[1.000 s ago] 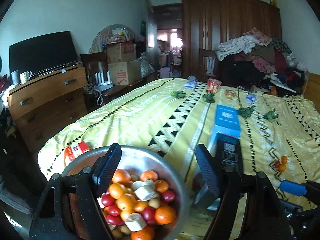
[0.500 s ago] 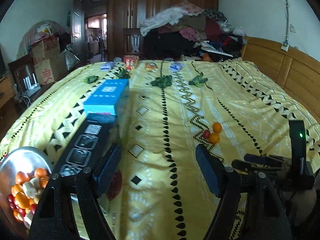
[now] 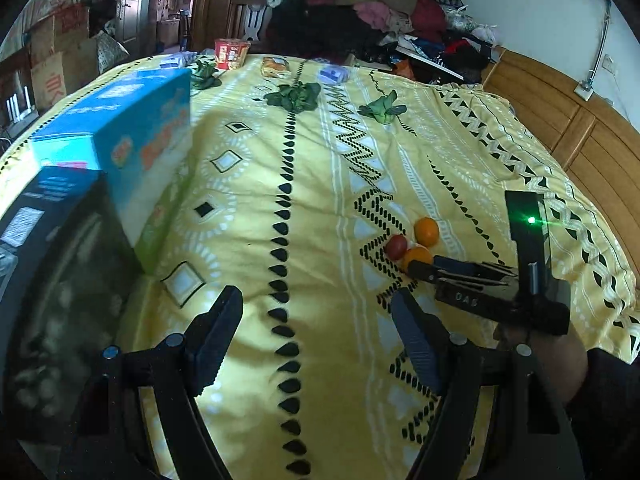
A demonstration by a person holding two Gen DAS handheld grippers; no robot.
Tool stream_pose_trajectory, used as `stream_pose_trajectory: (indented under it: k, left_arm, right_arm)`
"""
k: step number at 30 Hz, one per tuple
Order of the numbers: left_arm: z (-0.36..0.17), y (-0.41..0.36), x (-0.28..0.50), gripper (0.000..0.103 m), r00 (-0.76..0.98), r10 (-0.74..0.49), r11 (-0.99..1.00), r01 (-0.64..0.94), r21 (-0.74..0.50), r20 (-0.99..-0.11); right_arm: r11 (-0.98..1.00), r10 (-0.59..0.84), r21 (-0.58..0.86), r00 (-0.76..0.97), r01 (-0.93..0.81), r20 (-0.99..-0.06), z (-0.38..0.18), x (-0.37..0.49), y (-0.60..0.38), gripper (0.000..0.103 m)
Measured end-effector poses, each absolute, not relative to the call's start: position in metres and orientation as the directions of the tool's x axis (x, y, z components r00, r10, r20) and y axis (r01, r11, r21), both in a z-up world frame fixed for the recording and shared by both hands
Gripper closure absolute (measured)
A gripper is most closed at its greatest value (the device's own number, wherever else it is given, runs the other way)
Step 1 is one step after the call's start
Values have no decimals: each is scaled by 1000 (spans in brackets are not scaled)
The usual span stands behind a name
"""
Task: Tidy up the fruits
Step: 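Move both open tools back to the remaining fruit on the bedspread, then grasp a red tomato with the left tool while the right tool grasps an orange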
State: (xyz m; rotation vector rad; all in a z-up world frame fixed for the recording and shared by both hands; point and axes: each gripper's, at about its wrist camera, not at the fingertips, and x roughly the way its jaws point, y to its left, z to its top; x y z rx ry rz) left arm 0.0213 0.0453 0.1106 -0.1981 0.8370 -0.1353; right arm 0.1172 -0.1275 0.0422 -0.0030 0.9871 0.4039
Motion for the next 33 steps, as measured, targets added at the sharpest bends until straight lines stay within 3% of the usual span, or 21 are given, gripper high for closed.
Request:
stream_pose_trajectory:
  k: [3, 8, 17, 25, 33]
  left_arm:
    - [100, 33, 39, 25, 652, -228, 966, 61, -249, -723]
    - [74, 8, 75, 25, 600, -307, 948, 127, -291, -739]
    - [45, -9, 106, 26, 557, -315, 947, 127, -296, -768]
    - [28, -44, 143, 59, 513, -398, 918, 220, -331, -760]
    - [14, -58, 161, 61, 493, -391, 920, 226, -319, -777]
  right_arm:
    - [930, 320, 172, 486, -324, -813, 35, 121, -128, 65]
    - [917, 366, 224, 470, -331, -803, 29, 119, -136, 64]
    - [891, 434, 287, 477, -351, -764, 31, 120, -142, 65]
    - [887, 443, 426, 596, -180, -670, 66, 92, -199, 65]
    - [879, 447, 453, 594, -150, -669, 62, 96, -209, 65]
